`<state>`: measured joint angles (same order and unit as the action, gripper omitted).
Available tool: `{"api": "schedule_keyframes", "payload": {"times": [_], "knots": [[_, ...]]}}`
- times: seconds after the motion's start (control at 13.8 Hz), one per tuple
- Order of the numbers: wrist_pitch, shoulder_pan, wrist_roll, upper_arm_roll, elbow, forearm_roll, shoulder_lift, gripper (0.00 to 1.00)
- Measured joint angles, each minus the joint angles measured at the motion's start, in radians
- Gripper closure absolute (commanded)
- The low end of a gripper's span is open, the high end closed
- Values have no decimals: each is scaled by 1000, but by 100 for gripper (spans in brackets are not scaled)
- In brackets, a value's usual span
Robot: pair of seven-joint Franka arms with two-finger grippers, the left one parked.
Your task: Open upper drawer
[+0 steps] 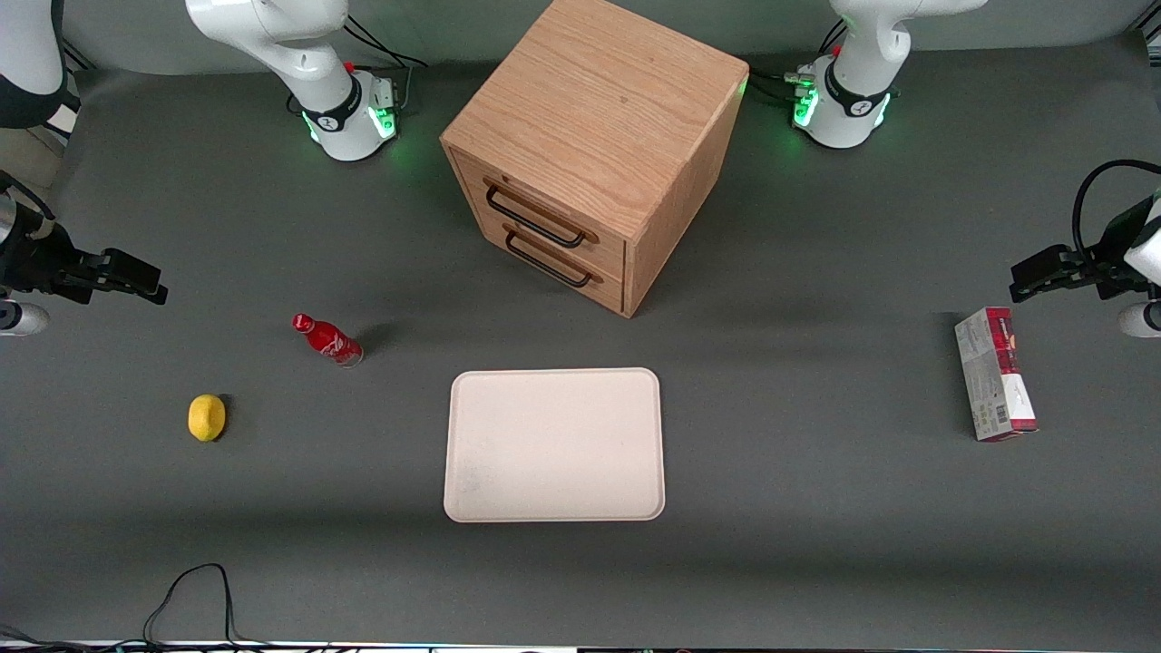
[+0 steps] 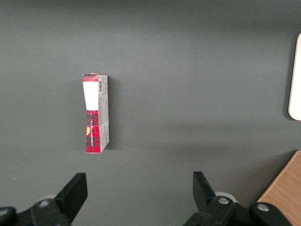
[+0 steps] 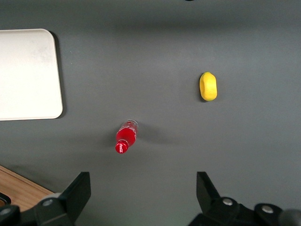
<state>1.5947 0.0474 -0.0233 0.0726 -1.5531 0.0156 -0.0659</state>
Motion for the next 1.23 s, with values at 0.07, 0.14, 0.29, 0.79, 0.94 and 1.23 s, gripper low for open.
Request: {"api": "schedule_keyframes", "payload": {"times": [0.07,0.14,0.29,0.79,0.94,1.23], "knots": [[0,0,0,0,1,0,0,0],[0,0,0,0,1,0,0,0],[0,0,0,0,2,0,0,0],[2,131,11,-15,84,-3,-71,0],[3,211,34,-21,123,-10,-115,0],[2,337,79,-26,165,-100,-170,0]]}}
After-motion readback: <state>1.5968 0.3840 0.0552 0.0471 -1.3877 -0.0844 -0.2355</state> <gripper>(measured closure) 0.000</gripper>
